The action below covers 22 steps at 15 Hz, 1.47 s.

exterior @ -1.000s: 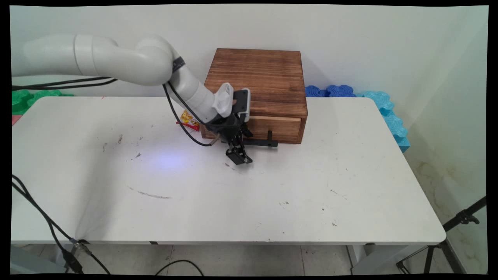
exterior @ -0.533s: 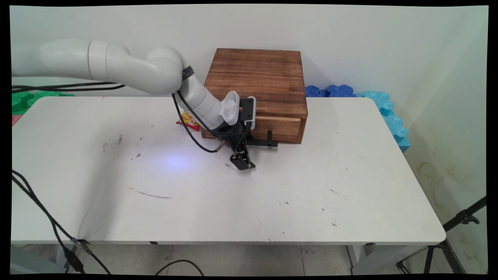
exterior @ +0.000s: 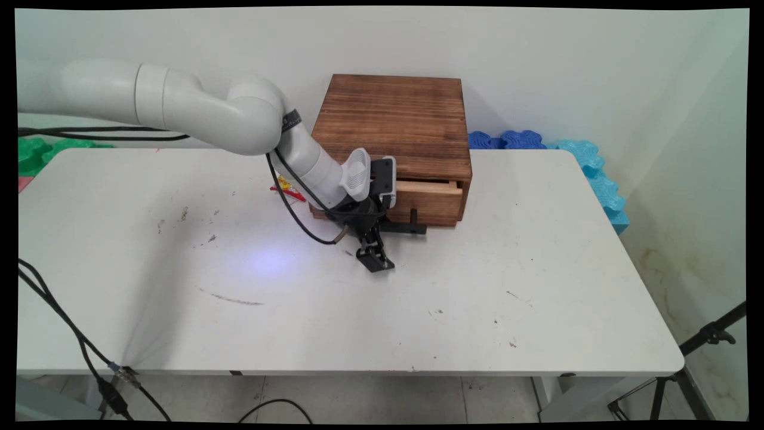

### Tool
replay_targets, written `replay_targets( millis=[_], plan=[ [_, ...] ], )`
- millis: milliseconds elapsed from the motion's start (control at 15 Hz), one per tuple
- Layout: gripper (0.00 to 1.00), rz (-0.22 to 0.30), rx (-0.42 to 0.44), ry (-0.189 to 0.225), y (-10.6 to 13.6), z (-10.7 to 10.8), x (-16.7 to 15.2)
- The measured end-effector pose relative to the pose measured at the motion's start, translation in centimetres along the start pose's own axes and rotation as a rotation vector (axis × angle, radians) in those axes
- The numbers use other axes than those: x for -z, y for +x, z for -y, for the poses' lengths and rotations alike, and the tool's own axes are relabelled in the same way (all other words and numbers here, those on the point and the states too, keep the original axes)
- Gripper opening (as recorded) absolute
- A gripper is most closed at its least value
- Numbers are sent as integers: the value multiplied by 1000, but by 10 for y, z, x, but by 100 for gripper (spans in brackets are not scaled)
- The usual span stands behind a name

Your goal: Open the drawer

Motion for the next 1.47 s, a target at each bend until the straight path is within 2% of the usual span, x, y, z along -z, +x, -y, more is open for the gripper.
replay_targets(
  millis=[1000, 1467],
  plan=[
    [100, -2, -11, -95, -5, -69, 26],
    [100, -5, -24, -143, -12, -107, 42]
  ],
)
